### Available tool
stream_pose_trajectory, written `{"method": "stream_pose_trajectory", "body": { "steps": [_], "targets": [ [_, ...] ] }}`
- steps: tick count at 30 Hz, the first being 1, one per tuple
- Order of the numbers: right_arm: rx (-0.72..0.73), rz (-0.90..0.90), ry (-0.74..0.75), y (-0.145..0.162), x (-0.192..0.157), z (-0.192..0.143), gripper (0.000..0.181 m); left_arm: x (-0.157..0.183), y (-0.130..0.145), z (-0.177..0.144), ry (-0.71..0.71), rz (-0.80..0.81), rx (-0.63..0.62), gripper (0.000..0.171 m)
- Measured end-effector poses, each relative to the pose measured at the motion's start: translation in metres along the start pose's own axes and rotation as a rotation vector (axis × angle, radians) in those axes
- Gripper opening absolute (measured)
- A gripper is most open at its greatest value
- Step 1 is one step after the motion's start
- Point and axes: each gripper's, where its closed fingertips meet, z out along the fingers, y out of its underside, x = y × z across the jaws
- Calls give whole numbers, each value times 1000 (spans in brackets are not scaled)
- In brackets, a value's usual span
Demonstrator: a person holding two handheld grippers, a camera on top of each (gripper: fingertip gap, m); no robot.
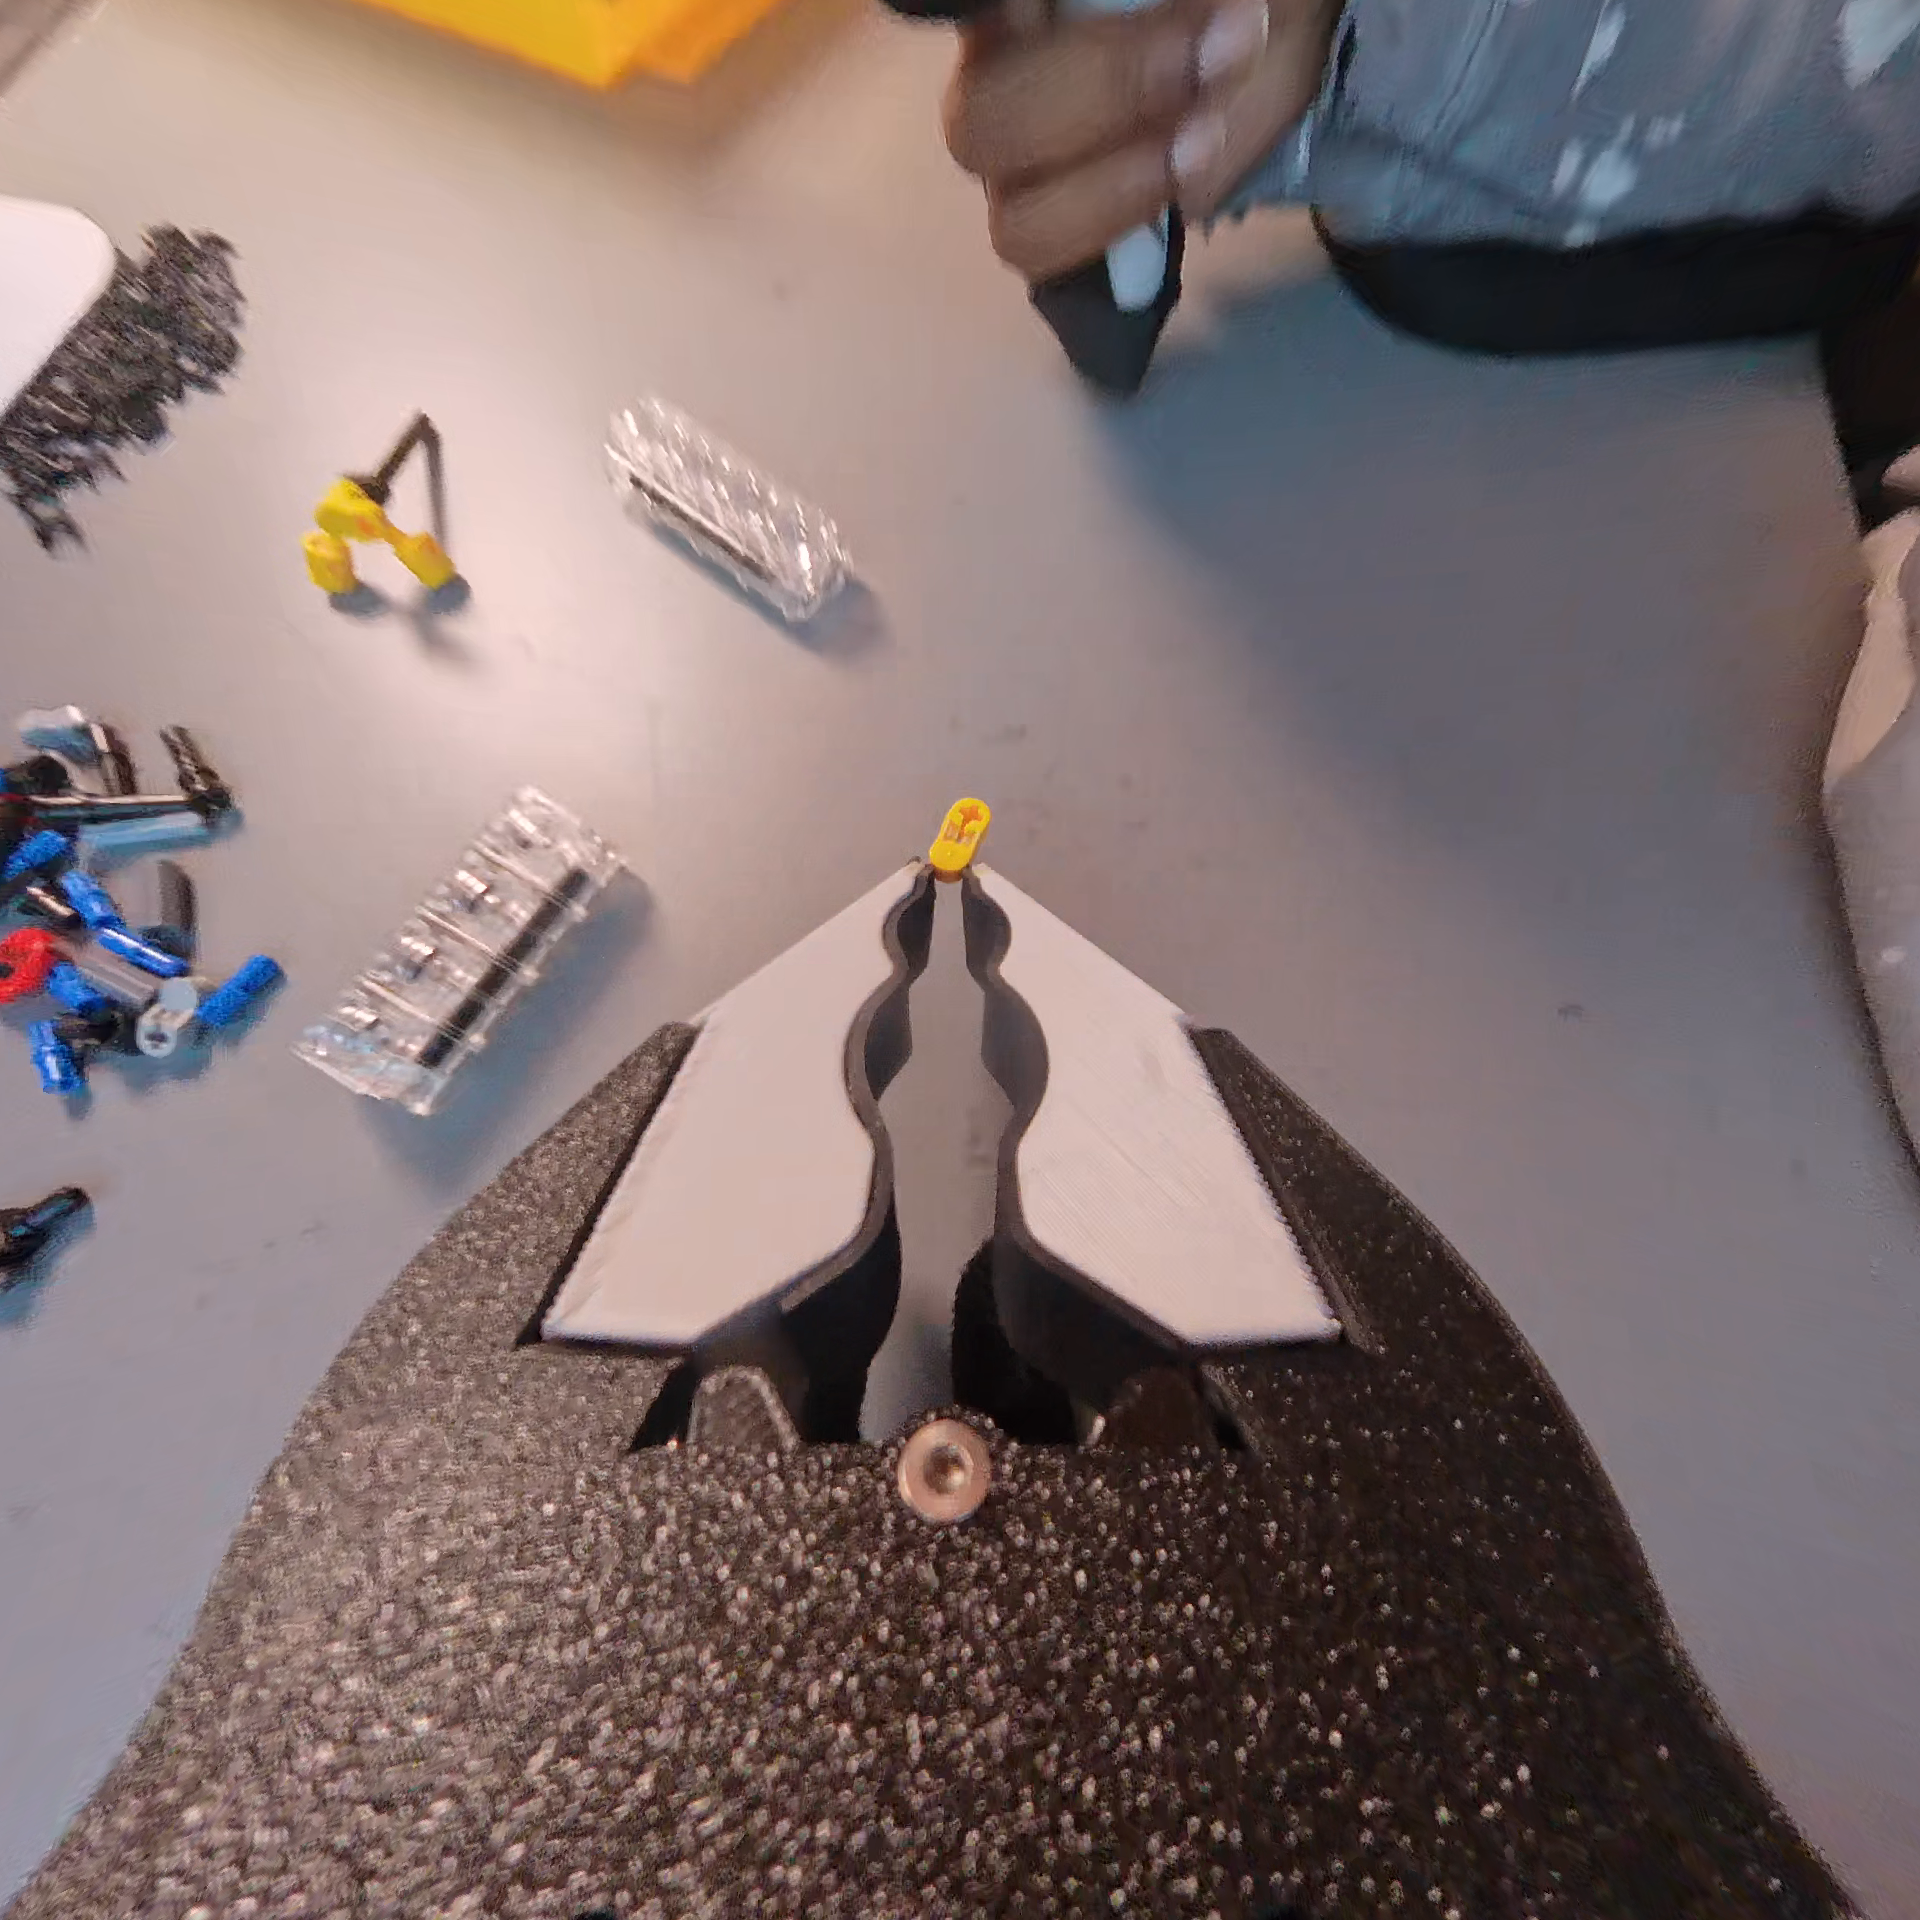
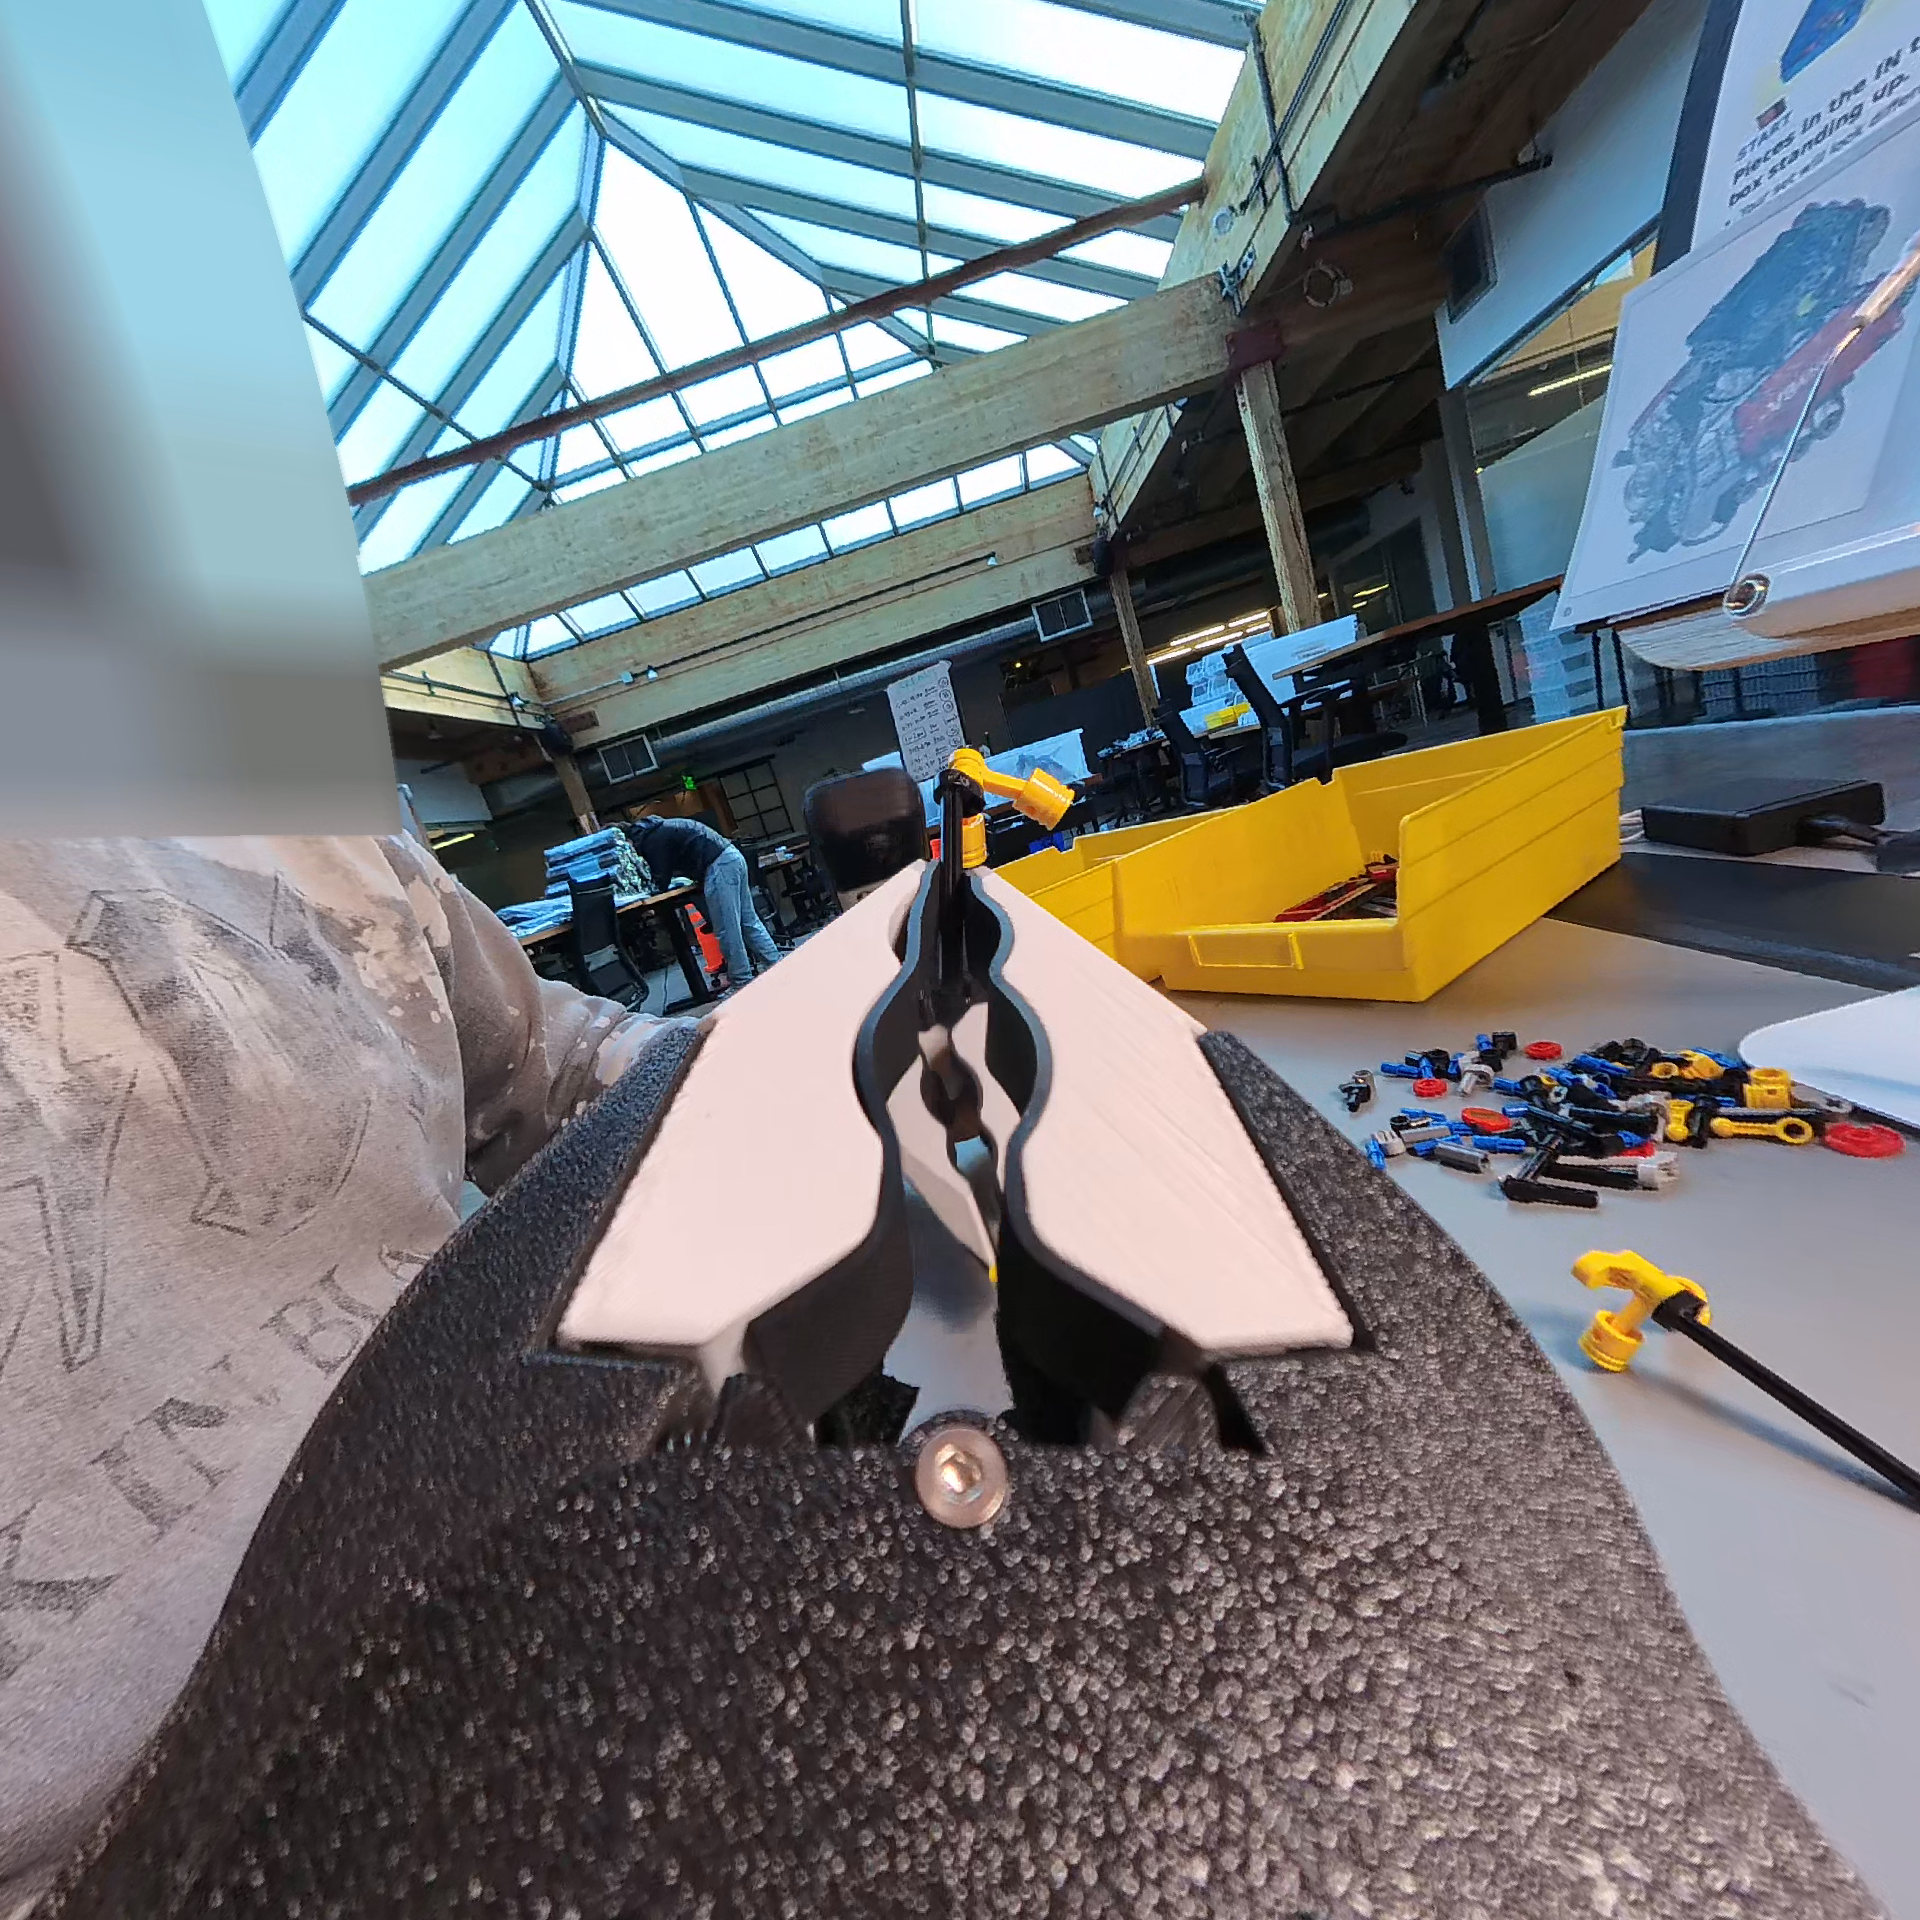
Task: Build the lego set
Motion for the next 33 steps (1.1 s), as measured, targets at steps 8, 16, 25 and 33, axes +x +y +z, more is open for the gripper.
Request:
{"method": "stream_pose_trajectory", "body": {
  "steps": [8, 16, 25, 33],
  "targets": [
    [2, -4, -3, -2, -1, 0, 3, 5, 20, 7, 24, 31, -108, 5],
    [-1, -5, -3, -1, -2, 0, 3, 0, 24, 7, -4, 40, -124, 6],
    [-2, -5, -3, -1, -2, 0, 4, -15, 23, 5, -78, 32, -113, 6],
    [-3, -2, -4, 0, -1, 0, 3, -28, 25, -1, -140, 17, -110, 6]
  ]
}}
